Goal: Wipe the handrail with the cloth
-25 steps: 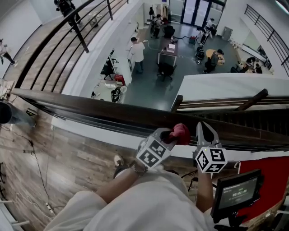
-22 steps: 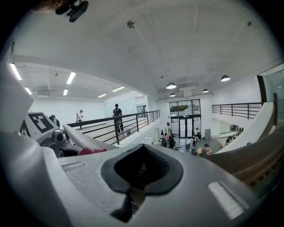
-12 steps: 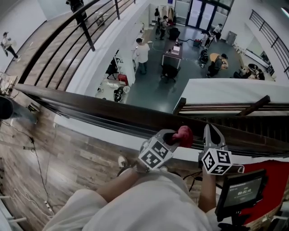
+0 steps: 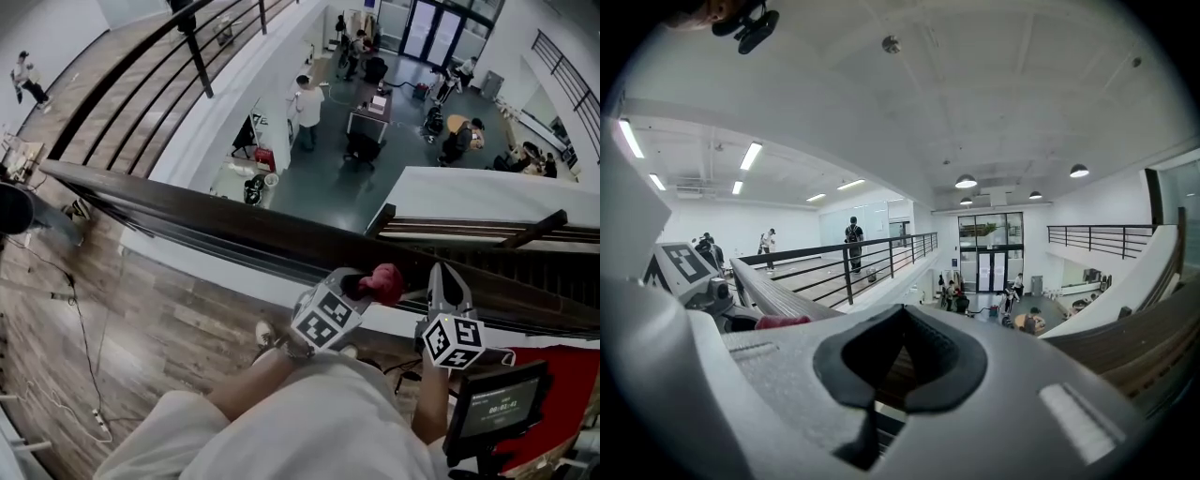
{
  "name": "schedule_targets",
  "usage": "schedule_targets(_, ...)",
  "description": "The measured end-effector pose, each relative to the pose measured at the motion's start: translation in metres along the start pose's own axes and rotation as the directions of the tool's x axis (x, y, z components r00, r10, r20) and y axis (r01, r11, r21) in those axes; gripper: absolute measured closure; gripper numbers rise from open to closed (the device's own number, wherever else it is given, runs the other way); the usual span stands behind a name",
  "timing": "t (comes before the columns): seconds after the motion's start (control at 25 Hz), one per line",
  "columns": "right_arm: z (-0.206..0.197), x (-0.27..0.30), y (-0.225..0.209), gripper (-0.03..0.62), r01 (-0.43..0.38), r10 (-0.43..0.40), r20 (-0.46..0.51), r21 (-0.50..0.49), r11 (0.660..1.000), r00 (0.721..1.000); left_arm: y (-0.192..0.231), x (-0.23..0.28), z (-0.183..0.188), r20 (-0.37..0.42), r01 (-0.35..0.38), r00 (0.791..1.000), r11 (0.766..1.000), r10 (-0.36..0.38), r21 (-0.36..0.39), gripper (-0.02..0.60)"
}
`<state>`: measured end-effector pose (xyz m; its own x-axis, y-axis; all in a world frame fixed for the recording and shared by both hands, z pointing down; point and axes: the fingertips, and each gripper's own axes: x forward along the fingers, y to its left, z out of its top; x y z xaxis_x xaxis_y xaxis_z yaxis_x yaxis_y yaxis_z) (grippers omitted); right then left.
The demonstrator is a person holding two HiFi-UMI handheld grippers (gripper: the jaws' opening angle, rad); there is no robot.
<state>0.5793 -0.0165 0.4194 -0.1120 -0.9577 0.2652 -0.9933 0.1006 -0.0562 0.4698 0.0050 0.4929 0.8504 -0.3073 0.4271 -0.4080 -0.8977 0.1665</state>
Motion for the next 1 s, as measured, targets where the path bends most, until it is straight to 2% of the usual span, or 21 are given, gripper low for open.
schedule_targets(0.56,0.013,0.024,0.059,0.591,-0.031,0.030,-0.029,-0.041,0.999,0.999,0.068,-0.070,-0.021,0.034,-0.132,0.990,0.988,0.135,-0.079,0.494)
schedule_targets(1.0,0.013,0.056,0.135,0.591,-0.096,0.094,-0.039,-0.041,0.995,0.995,0.139,-0.146,-0.039,0.038,-0.254,0.965,0.960,0.260,-0.120,0.489)
